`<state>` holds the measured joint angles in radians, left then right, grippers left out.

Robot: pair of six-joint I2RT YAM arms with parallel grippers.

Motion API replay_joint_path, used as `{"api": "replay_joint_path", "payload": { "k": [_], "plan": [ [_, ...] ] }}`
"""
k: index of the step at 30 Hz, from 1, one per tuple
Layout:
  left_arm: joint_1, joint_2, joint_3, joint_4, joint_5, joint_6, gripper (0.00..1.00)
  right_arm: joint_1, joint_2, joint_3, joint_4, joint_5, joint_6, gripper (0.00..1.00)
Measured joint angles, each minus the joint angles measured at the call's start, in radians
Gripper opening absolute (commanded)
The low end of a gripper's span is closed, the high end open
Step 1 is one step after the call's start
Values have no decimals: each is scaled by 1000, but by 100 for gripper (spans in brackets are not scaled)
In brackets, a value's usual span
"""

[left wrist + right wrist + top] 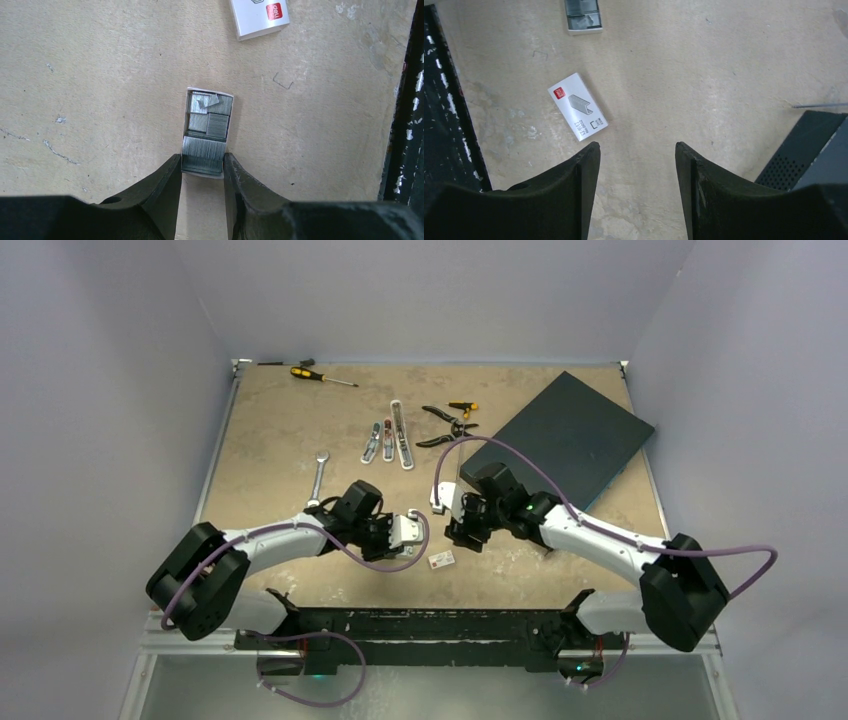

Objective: Unload the staples from the stapler
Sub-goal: Close the staple box at the center of the board.

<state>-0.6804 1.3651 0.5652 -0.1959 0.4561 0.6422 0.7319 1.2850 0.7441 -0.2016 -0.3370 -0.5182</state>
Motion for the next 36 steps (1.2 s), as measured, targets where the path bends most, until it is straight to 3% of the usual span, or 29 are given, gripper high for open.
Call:
{"api": "replay_joint_path", "payload": {
  "k": [4,5,9,16,27,36],
  "plan": [
    [2,6,0,19,0,-12,25,0,23,0,5,-27,-3,49],
    [2,6,0,20,0,-13,25,0,28,0,5,-30,0,50],
    [2,4,0,18,-1,-18,25,0,37,0,-11,-55,-15,73],
    [5,-41,0,-5,-11,-21,26,0,37,0,-28,-172,-150,78],
    [5,-55,-1,-9,-11,-20,26,0,177,0,-42,-317,-470,75],
    [5,-59,-1,-8,-11,-19,26,0,206,-2,-50,-338,-552,68]
  ]
}}
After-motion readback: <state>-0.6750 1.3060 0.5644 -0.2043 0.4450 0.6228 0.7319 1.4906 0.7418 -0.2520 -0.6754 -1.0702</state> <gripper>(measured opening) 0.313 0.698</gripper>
